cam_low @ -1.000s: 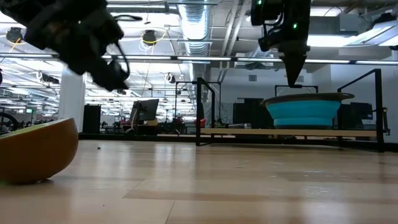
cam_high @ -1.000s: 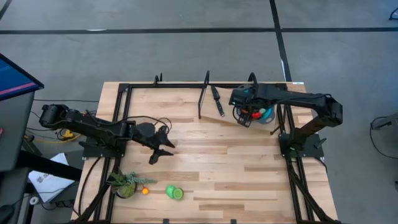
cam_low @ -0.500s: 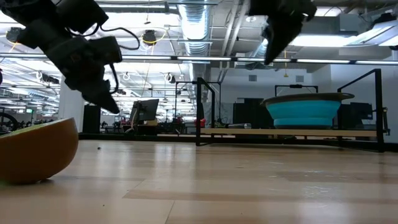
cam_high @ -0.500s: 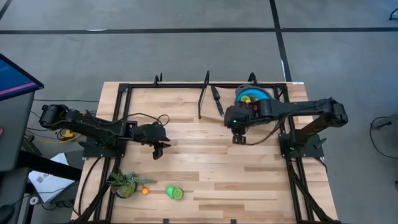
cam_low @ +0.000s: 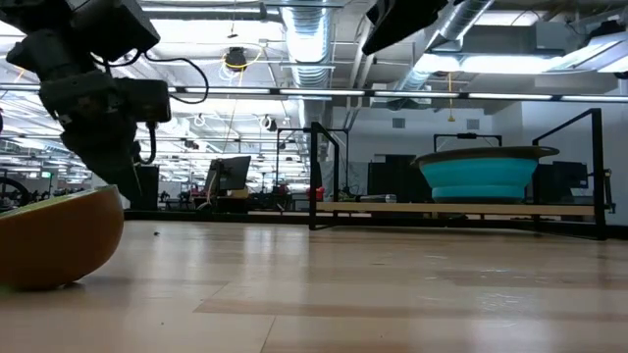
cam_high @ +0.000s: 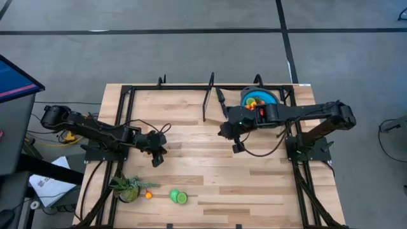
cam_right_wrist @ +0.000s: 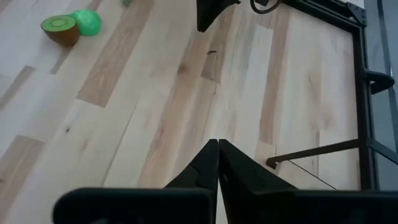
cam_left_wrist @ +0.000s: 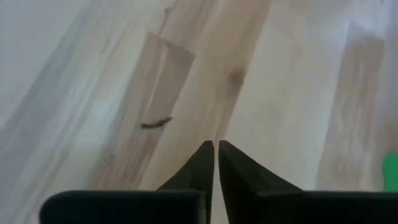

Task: Pick & Place Fruit
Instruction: Put the fruit stalk into the blue colander

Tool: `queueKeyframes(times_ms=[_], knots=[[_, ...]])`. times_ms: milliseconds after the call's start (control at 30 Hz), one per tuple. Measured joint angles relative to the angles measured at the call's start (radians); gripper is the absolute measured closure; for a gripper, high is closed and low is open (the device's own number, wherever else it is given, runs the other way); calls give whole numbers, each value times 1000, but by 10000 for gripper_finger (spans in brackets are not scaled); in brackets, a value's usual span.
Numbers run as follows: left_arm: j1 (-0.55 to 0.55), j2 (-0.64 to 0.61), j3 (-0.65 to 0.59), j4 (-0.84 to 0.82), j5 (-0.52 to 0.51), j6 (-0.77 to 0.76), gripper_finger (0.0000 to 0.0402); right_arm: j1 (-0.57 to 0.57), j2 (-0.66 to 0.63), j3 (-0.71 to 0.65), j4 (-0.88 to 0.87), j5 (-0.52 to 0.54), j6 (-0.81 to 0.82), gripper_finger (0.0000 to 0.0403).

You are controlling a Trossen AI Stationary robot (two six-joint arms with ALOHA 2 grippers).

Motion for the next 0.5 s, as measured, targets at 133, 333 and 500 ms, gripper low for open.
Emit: queueKeyframes(times_ms=[133, 333, 500], knots=[[11, 0, 0, 10, -51, -22, 395, -7, 0, 0, 1, 0, -2, 393], [42, 16, 0, 19, -65, 126, 329, -10, 1, 0, 1, 0, -2, 399], [43, 52, 0, 66, -78, 508, 263, -10, 1, 0, -21, 0, -3, 400]])
